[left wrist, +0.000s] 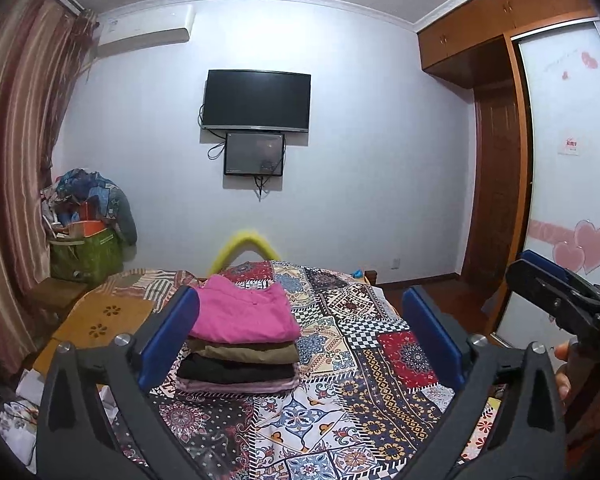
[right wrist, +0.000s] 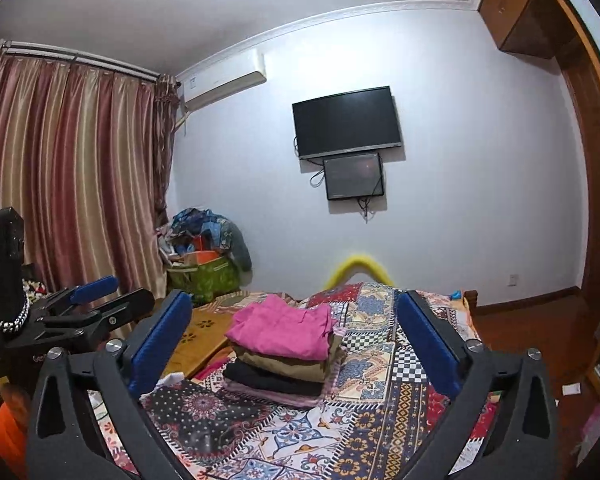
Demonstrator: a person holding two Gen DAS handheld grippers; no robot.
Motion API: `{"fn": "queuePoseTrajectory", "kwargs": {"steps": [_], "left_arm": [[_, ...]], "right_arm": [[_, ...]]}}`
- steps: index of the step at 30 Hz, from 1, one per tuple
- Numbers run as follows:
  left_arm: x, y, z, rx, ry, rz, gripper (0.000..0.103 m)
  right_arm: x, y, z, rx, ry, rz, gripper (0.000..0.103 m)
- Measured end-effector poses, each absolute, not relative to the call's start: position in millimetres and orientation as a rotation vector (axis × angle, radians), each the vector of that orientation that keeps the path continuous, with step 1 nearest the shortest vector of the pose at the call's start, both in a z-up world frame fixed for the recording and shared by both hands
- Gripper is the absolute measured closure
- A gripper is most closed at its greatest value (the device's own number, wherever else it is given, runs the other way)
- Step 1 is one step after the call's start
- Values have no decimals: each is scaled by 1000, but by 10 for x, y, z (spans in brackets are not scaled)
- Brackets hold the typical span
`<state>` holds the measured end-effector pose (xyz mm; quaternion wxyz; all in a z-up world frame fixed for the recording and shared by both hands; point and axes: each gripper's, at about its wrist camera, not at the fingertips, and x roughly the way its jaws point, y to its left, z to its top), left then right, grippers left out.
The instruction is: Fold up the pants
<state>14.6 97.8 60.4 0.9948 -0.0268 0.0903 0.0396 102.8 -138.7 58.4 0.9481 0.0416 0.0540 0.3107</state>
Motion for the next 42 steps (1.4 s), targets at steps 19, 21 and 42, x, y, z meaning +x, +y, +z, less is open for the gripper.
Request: {"fn": "queuePoseTrajectory", "kwargs": {"steps": [19, 21, 42], "left_arm": [[86, 1062, 493, -71, 187, 115, 0], [76, 1069, 493, -72, 185, 118, 0], [44, 1040, 488, -62, 168, 124, 0]], "right_arm": [[875, -1386, 507, 70, 110, 628, 0], [869, -1386, 501, 71, 112, 631, 0], [835, -1388, 555, 65, 105, 645, 0]]}}
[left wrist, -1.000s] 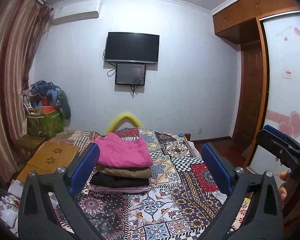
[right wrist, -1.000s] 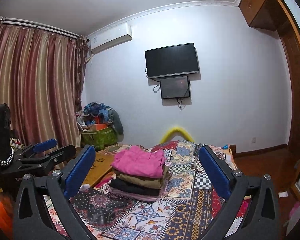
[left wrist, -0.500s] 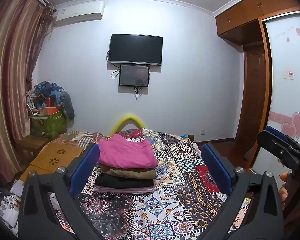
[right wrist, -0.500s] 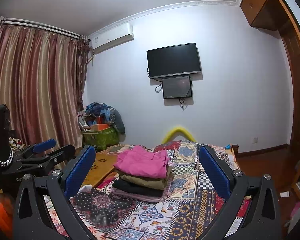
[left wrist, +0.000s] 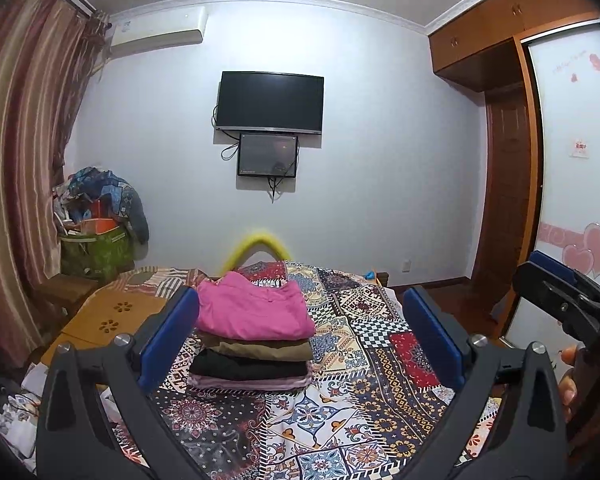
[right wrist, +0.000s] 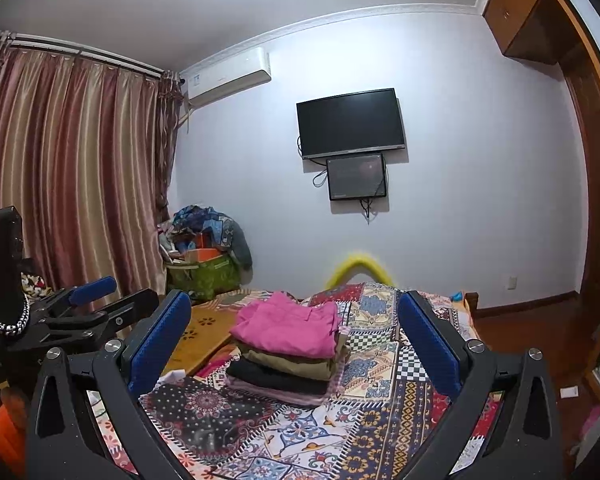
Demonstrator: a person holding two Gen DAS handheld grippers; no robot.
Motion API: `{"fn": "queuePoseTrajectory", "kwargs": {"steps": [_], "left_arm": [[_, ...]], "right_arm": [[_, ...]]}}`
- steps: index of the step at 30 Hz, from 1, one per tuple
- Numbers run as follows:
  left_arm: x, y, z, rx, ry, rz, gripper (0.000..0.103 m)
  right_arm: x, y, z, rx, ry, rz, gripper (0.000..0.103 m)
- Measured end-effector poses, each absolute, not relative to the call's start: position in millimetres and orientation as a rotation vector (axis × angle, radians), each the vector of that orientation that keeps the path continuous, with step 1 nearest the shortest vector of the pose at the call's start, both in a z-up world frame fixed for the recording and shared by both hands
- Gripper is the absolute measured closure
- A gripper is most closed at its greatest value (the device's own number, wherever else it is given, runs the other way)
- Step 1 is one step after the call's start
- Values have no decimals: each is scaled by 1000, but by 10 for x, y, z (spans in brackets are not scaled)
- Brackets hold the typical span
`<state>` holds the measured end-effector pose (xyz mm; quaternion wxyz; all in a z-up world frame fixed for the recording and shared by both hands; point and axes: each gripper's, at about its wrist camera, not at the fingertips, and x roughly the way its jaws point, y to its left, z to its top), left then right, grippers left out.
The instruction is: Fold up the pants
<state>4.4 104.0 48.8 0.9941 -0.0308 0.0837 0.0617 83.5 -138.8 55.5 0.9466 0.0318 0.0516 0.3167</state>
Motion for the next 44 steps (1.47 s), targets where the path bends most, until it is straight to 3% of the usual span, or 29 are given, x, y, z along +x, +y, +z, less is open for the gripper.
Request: {"fn": "queuePoseTrajectory", "kwargs": {"steps": [44], "left_arm": [[93, 1029, 494, -75, 204, 59, 0]], "right_arm": [[841, -1386, 561, 59, 119, 618, 0]]}}
